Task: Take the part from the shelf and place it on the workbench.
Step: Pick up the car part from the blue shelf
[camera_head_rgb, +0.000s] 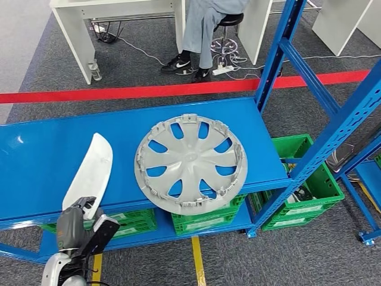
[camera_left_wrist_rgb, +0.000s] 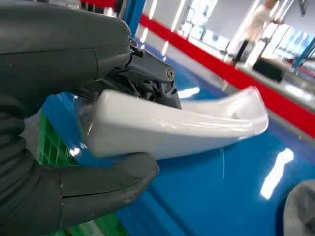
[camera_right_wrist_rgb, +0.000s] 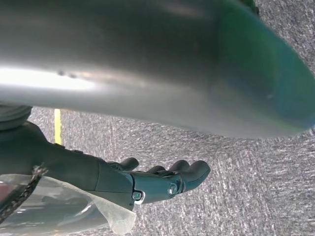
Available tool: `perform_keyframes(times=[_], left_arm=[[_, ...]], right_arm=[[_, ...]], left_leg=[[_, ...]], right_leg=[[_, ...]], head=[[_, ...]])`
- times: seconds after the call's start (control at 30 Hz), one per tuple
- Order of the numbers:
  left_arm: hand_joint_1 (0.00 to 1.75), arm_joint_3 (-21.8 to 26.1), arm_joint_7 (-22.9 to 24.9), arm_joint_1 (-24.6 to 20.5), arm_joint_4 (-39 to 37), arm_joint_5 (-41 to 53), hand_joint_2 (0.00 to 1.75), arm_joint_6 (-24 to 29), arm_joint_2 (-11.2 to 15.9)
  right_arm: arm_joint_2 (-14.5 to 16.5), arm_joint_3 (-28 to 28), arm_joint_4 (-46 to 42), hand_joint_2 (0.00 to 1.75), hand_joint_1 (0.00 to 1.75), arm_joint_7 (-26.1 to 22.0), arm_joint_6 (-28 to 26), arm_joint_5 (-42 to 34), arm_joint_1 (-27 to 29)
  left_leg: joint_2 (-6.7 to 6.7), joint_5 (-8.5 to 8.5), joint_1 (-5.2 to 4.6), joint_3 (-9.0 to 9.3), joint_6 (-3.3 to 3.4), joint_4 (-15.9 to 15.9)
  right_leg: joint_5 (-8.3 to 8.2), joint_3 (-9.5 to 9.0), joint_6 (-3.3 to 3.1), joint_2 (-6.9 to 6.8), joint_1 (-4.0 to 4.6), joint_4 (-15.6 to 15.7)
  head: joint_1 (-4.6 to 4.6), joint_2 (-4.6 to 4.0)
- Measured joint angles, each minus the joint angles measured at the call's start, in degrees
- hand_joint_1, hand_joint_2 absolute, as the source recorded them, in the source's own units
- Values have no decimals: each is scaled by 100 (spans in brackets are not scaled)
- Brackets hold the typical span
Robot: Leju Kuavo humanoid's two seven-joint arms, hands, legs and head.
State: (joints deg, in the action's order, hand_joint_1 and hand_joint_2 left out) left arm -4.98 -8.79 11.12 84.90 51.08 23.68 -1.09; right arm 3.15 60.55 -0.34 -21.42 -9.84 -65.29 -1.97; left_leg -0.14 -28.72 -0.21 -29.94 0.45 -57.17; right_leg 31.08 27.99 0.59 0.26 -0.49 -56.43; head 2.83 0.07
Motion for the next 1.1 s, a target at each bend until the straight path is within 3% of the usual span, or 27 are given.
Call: perform_keyframes(times=[0.13,0.57,0.83,1.1], left_arm=[[168,29,-3,-34,-15,-17,175,2,-7],[175,105,-54,-147,-68,7,175,100,-24],[175,128,118,-148,368,1045,175,714,9],[150,128,170,-142,857,1514,175,1136,67]], right_arm=[[0,26,5,0,0,0,1,-15,-1],[-3,75,8,0,0,0,4,-102,-5],[-22,212,10,0,0,-7,4,-261,-1],[-30,327,10,0,0,-19,1,-319,-2]], left_leg=[[0,0,0,1,0,0],[-1,0,0,6,0,0],[0,1,1,4,0,0],[0,0,1,2,0,0]], right_leg=[[0,-2,0,-2,0,0],[0,-7,0,-3,0,0],[0,-4,0,1,1,-1],[0,-1,0,1,1,-1]], head=[[-1,0],[0,0],[-1,0],[0,0]])
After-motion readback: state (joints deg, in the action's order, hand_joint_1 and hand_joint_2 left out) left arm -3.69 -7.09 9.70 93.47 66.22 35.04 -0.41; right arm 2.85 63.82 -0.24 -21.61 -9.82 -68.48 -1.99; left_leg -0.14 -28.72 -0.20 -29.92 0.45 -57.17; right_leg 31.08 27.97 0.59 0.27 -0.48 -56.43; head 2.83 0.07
